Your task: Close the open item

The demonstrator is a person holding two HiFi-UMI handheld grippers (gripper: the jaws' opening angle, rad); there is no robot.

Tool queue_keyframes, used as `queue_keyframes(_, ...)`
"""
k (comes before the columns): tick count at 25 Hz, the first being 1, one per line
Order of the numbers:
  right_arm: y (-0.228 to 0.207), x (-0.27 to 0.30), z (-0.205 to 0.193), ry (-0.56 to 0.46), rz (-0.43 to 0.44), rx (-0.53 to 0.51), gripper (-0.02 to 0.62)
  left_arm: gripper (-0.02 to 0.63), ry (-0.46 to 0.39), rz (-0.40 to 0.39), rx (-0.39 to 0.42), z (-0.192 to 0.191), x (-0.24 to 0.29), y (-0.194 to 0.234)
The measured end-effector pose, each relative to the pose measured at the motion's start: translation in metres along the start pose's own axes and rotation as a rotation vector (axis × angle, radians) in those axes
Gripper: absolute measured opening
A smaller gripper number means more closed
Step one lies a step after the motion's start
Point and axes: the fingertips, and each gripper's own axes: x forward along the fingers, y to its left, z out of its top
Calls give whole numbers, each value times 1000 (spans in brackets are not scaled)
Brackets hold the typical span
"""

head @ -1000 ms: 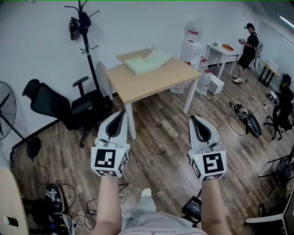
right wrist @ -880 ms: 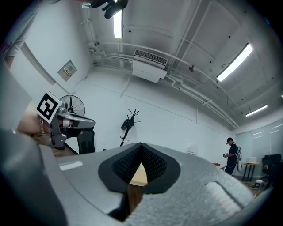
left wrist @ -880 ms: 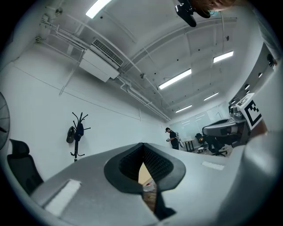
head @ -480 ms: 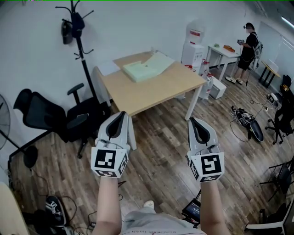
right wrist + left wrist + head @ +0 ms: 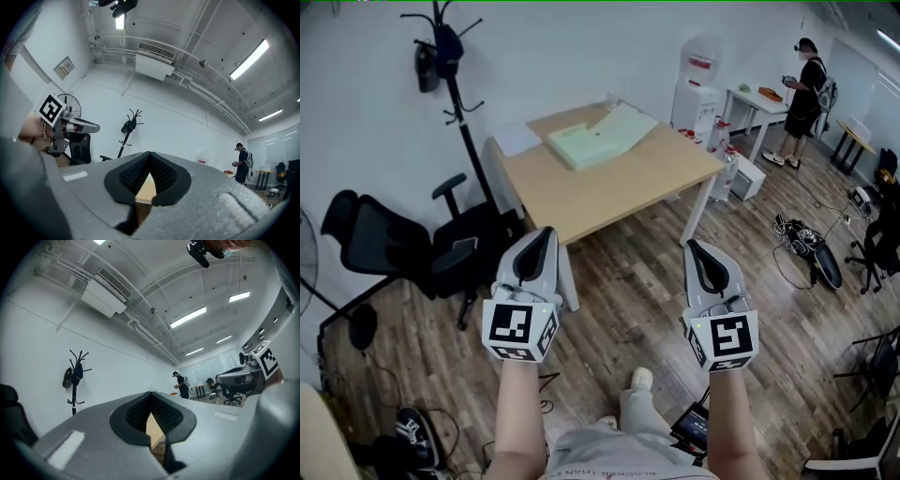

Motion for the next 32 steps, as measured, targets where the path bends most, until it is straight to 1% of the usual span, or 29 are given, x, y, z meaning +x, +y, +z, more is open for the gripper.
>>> queue_keyframes(6,-22,40,-17,3,4,13,2,2,13,18,-2,-15,39,13)
queue_keyframes(14,-62,113,-37,-6,22,28,2,2,20,52,12,-29,110,36)
queue_keyframes(21,-106,183,-55,-15,60,30,2,2,24,98,7,-41,183,53)
queue_keyframes(26,-143,230,-70,-24,85,34,2,2,23,126,19,-48,235,57)
queue_keyframes(32,-178,270,-81,-41,93,43,2,2,23,161,31,-55,278,64)
